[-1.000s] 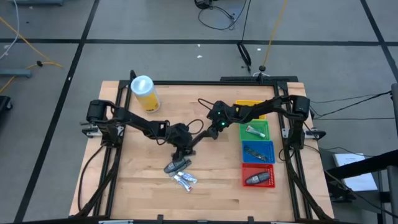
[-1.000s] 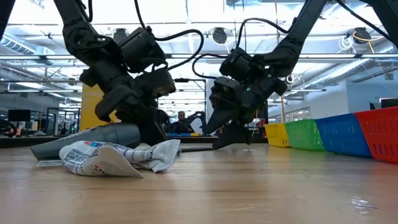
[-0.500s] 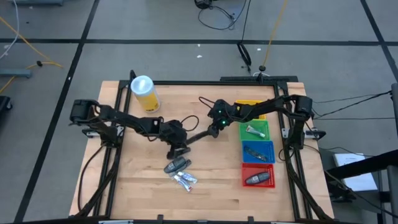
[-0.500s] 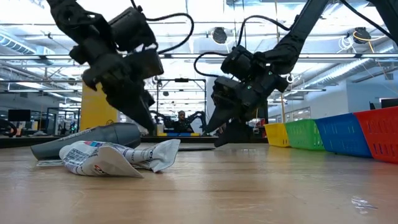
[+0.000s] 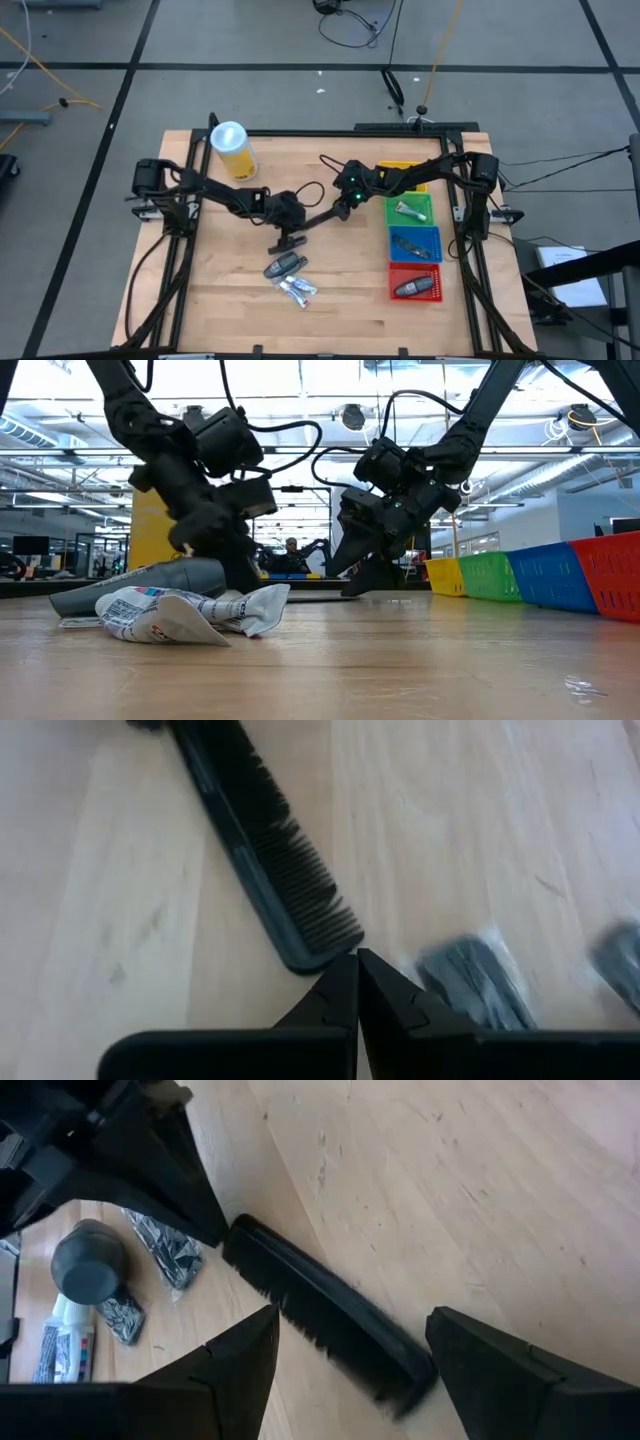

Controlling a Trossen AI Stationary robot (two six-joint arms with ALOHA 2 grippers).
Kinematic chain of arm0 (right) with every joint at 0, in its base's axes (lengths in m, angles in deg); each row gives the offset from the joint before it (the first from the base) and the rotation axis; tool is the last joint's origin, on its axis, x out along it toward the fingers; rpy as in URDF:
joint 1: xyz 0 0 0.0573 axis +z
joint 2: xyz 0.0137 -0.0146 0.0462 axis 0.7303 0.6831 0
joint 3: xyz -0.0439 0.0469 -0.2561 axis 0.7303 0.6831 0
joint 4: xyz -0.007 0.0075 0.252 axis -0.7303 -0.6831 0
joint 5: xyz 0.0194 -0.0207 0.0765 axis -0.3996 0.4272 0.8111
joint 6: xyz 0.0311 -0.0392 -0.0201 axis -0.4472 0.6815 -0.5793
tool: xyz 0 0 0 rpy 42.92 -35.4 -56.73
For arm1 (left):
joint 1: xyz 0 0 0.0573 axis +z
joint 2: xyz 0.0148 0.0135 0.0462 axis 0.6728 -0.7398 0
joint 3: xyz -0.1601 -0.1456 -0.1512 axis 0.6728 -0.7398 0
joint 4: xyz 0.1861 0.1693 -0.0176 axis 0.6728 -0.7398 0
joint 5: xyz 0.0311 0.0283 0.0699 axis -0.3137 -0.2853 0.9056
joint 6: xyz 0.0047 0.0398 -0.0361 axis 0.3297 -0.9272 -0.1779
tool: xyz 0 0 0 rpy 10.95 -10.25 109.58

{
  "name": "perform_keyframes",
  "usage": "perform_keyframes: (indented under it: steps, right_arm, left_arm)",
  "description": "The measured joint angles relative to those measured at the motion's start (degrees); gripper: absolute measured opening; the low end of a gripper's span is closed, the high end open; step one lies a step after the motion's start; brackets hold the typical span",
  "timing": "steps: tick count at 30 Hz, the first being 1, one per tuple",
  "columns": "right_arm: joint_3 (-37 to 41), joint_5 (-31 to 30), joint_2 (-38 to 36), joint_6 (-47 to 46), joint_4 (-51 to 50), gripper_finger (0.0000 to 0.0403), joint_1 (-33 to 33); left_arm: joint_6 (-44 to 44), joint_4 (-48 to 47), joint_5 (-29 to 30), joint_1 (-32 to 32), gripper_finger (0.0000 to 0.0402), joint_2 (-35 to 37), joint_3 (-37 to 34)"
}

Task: Pick & Place Travel size toiletries
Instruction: Put the black hair comb into the blue bin

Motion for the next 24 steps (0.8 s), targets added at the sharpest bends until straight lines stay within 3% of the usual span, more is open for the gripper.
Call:
perform_keyframes:
  steps: [11, 20, 24]
  right_arm:
    - [-0.1, 3.4, 0.0, 0.2, -5.1, 0.0251, 0.0]
    - [-0.1, 4.7, 0.1, 1.1, -5.5, 0.0251, -0.2]
    - [0.0, 4.6, 0.1, 1.3, -6.1, 0.0251, 0.0]
  left_arm:
    - [0.3, 3.6, 0.7, 1.6, 0.0005, -1.0, -0.1]
    - [3.1, 5.7, 15.5, 4.0, 0.0002, 0.0, -0.3]
    - [4.3, 6.4, 12.2, 5.2, 0.0008, 2.6, -0.3]
